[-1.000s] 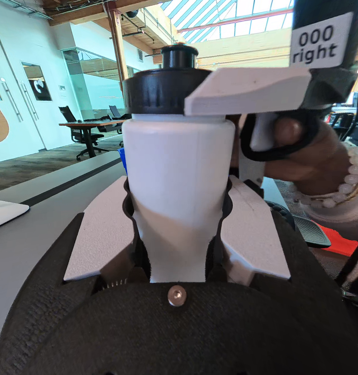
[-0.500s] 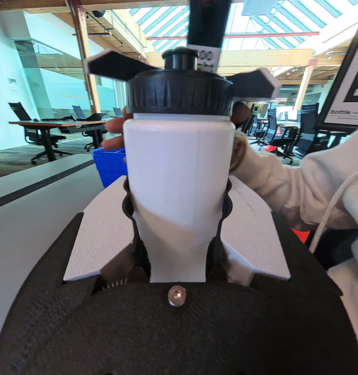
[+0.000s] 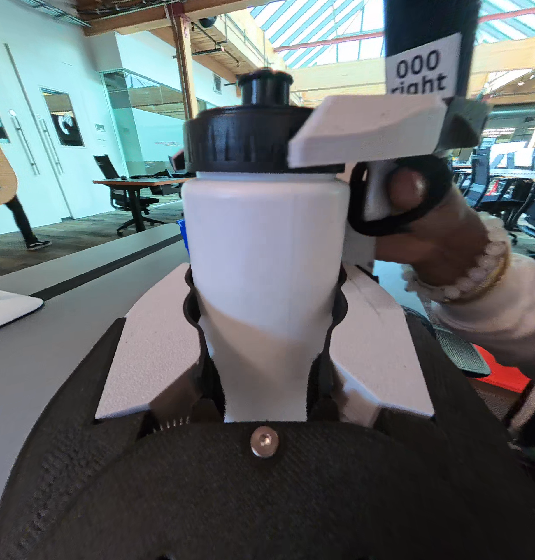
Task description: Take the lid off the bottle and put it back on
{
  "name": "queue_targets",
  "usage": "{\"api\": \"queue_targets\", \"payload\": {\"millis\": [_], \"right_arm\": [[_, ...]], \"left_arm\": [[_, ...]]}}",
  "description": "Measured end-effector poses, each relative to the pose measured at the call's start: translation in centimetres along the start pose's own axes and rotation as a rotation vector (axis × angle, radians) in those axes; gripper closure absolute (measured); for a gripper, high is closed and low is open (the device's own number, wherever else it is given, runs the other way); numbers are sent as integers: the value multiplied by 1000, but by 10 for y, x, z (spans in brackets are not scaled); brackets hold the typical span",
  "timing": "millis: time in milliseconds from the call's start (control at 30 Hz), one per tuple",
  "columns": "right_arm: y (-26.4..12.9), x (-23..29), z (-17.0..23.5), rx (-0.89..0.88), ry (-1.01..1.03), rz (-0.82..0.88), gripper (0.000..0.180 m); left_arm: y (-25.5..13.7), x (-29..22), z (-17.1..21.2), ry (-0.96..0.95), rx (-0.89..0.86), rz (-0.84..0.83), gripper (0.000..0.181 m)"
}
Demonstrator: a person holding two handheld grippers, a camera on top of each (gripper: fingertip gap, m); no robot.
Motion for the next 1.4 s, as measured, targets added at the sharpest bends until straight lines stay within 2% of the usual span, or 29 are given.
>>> {"api": "queue_targets", "payload": {"millis": [67, 167, 267, 333, 433, 533, 600, 700, 900, 1000, 1033, 1133, 1167, 1300, 1400], "right_arm": [[-2, -1, 0, -14, 7, 108, 97], [-1, 1, 0, -22, -43, 86, 98], [-3, 19, -2, -94, -236, -205, 81], [-9, 21, -4, -111, -238, -382, 69], [-10, 14, -12, -112, -170, -518, 85], [-5, 21, 4, 39, -172, -615, 95], [-3, 21, 4, 40, -161, -582, 95], [1, 12, 4, 18, -109, -408, 96], [4, -3, 5, 35, -12, 78, 99], [4, -1, 4, 30, -50, 136, 101], [5, 1, 4, 36, -87, 98, 99], [5, 16, 4, 38, -189, -177, 70], [3, 18, 2, 29, -188, -263, 67], [-4, 20, -9, -21, -151, -532, 78], [0, 21, -3, 52, -122, -606, 92]], "left_arm": [[0, 0, 0, 7, 0, -6, 93], [-1, 0, -1, -4, -14, 26, 93], [-5, -1, -1, -41, -22, 131, 93], [-7, -4, -1, -69, -20, 198, 93], [-8, -10, -1, -49, -21, 249, 93], [-9, -12, -1, -38, -26, 255, 93], [-9, -11, -1, -24, -25, 224, 94], [-6, -3, 0, 2, -16, 107, 94], [-2, 9, 0, 36, 18, -104, 93], [-4, 11, -1, 61, 17, -96, 93], [-5, 11, -1, 54, 14, -75, 93], [-8, 8, -1, -3, 6, 47, 93], [-9, 6, -1, -36, 6, 100, 93], [-12, -5, -1, -67, -3, 230, 93], [-12, -11, -1, -36, -8, 251, 93]]}}
Point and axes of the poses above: each gripper's, where its closed fingertips meet, y out along the fingers, z out of its underside, x = y × z across the jaws, the point moved 2 cm from there along -y, back along the fingers, and after that the axes turned 4 degrees about x, right-handed, at the moved point
